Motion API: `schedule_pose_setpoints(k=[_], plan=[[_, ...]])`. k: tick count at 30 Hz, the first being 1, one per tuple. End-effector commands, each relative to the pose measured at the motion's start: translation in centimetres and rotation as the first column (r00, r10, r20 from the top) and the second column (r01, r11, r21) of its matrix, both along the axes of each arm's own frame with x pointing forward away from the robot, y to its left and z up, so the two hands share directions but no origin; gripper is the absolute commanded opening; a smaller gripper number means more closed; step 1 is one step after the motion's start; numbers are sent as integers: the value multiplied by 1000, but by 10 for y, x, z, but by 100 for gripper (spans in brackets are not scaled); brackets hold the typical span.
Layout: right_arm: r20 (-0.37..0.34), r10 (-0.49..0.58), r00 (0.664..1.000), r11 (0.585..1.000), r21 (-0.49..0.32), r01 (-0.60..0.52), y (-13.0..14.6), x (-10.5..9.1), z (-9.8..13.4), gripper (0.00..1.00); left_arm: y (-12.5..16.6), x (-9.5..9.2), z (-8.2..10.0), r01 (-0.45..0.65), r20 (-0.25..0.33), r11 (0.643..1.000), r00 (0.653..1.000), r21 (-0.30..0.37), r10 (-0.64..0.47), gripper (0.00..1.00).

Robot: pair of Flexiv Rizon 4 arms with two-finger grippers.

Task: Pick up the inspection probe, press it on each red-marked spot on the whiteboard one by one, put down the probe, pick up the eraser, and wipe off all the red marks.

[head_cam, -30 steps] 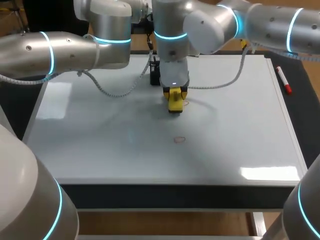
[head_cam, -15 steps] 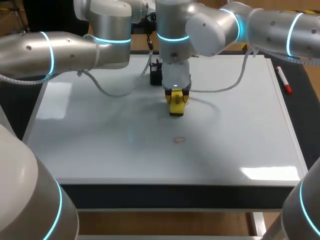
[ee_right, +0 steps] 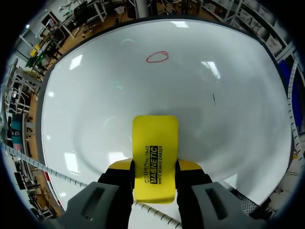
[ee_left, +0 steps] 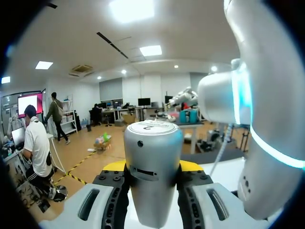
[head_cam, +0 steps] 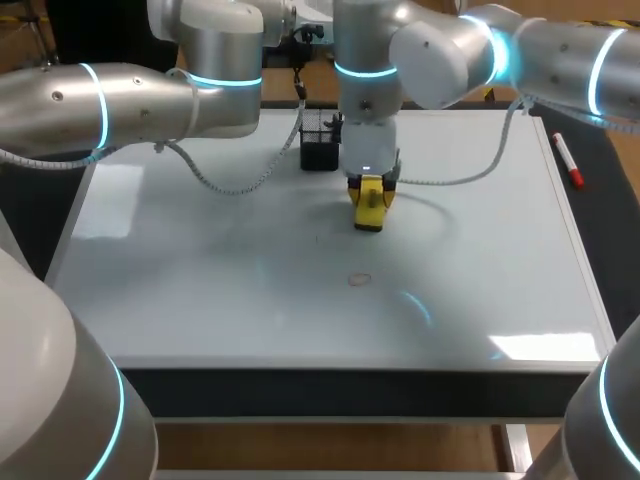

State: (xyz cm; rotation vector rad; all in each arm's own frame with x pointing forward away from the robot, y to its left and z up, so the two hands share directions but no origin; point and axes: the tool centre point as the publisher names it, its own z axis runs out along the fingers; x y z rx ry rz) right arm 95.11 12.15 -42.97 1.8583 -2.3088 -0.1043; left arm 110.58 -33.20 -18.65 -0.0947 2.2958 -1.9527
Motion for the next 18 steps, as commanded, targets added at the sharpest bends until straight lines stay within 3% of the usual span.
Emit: schedule_pose_setpoints(k=[1,9,18], plan=[[-3,-7,1000,1000,1,7,-18,-2,-7,0,0,1,2,1,-2,1000,1000,3,-1,0],[2,-61,998,998,-15,61,-41,-5,-3,0,0,1,2,1,-2,1000,1000,3,-1,0],[75,-69,995,995,-66,74,-66,-14,32,0,0,1,2,1,-2,1000,1000,3,-1,0]])
